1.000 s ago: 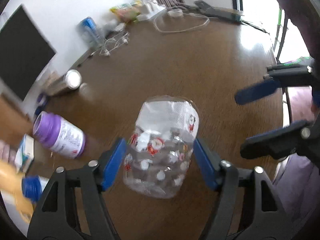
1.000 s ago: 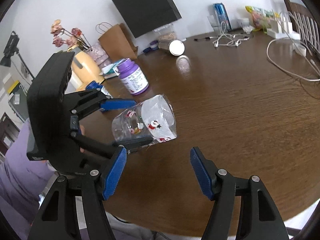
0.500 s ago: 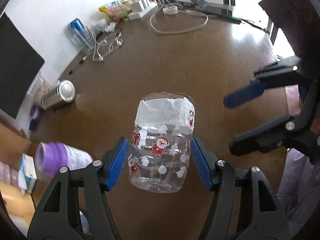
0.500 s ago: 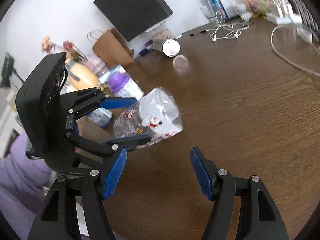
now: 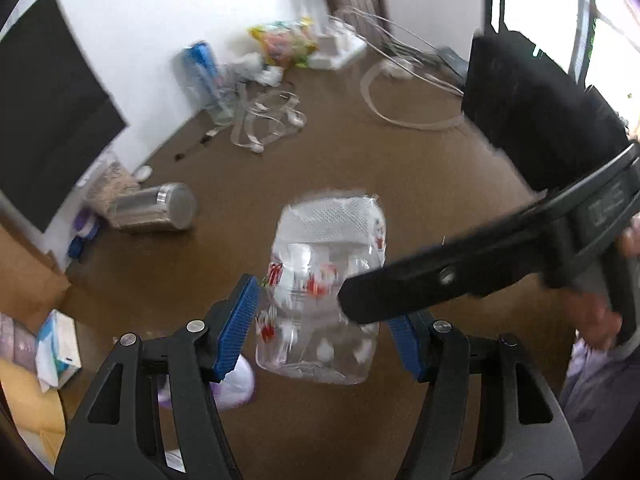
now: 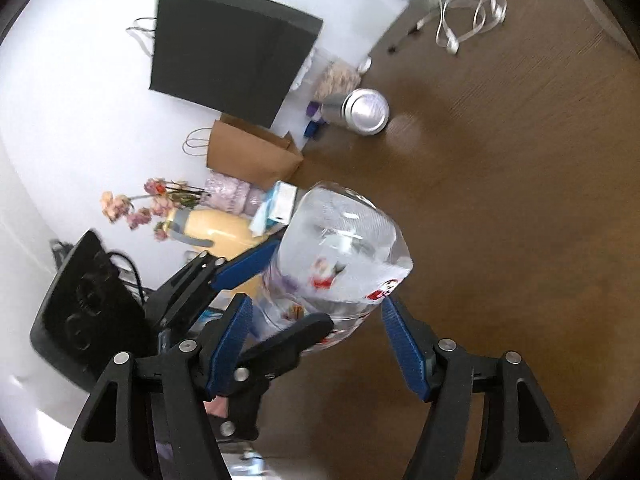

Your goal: Flip cup upright

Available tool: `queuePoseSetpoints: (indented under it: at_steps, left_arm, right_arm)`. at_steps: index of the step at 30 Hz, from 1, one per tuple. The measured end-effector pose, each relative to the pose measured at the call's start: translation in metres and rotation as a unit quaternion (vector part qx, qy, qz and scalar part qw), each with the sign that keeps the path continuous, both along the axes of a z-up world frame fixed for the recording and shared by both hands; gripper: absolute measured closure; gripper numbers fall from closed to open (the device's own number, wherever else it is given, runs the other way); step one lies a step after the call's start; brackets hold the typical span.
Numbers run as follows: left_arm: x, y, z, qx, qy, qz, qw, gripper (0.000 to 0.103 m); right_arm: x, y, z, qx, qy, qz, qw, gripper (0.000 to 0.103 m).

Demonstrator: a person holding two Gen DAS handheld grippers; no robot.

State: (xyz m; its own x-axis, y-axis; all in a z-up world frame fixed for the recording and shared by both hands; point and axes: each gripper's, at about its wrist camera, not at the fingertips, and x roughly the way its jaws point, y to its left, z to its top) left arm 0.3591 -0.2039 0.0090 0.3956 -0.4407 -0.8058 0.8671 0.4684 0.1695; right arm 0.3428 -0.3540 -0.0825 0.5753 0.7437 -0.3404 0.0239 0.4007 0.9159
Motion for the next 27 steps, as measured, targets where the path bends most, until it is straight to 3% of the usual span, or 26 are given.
queuePoseSetpoints:
  at_steps: [9,14,17,19,23,27]
  left_arm:
    - [0.053,-0.010,-0.001,0.005,0.061,0.023,0.9979,0.044]
    - [0.069,-0.024,-0.005,-0.013,0.090,-0.012,0.9958,0.044]
    - [0.071,-0.026,-0.012,-0.043,0.109,-0.026,0.9928,0.043]
    - [0.068,-0.027,-0.019,-0.041,0.113,-0.021,0.9925,0.043]
    - [0.064,-0.026,-0.027,-0.037,0.101,-0.035,0.9936,0.043]
    - [0.081,-0.026,-0.034,-0.052,0.150,-0.009,0.9873,0.043]
  right_arm:
    - [0.046,-0.008,-0.014,0.034,0.004,0.002,0.999,0.030]
    - [0.060,-0.024,-0.023,0.047,0.006,-0.025,0.999,0.029]
    - [0.065,-0.025,-0.022,0.016,0.004,-0.038,0.999,0.031]
    - [0.066,-0.025,-0.022,-0.009,0.002,-0.041,0.999,0.037]
    - [0.071,-0.021,-0.025,-0.035,-0.008,-0.029,0.999,0.037]
    - [0.074,-0.017,-0.025,-0.057,-0.005,-0.022,0.998,0.038]
